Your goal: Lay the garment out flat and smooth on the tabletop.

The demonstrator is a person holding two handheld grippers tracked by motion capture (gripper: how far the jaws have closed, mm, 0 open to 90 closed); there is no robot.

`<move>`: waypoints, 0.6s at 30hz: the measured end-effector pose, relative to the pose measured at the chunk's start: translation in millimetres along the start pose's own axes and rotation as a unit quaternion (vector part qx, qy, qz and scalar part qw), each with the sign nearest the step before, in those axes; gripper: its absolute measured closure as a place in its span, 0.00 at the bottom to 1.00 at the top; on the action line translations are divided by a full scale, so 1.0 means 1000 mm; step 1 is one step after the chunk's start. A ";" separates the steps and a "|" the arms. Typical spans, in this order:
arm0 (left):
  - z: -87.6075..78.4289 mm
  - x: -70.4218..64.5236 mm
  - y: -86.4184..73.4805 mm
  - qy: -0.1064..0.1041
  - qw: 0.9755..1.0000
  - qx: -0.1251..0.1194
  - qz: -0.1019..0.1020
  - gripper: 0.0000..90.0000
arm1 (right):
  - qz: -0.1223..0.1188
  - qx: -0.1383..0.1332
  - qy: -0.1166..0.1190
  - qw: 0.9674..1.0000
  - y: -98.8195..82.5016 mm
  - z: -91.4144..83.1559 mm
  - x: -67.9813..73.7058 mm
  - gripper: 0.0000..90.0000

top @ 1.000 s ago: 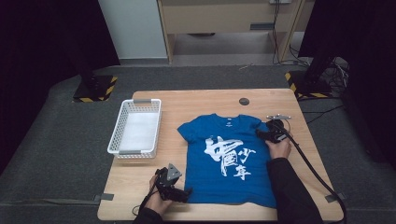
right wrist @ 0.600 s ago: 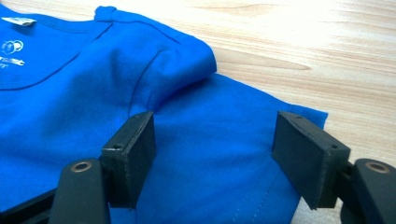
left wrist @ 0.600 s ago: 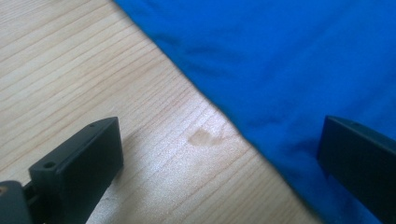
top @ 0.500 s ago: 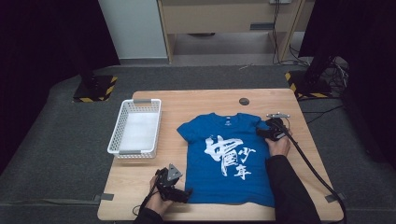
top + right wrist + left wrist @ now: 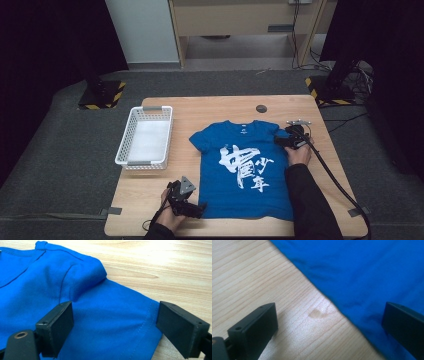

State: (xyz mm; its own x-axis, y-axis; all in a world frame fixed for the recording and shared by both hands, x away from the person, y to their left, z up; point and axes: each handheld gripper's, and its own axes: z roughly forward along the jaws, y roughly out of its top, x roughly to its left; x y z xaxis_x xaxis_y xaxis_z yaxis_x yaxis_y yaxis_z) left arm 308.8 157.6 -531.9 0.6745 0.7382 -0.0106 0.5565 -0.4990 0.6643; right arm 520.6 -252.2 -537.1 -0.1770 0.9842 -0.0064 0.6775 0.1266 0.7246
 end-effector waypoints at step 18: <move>-0.002 -0.002 0.003 -0.007 1.000 0.010 -0.006 0.04 | -0.003 -0.014 0.038 0.999 0.009 -0.031 0.002 0.08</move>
State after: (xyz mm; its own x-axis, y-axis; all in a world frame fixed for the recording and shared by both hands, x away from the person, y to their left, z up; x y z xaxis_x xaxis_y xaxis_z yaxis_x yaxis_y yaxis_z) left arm 308.6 155.7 -528.1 0.6738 0.7384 -0.0293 0.5743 -0.4982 0.6496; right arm 504.0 -252.5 -509.0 -0.2358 0.9710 0.0403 0.6565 0.1286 0.7432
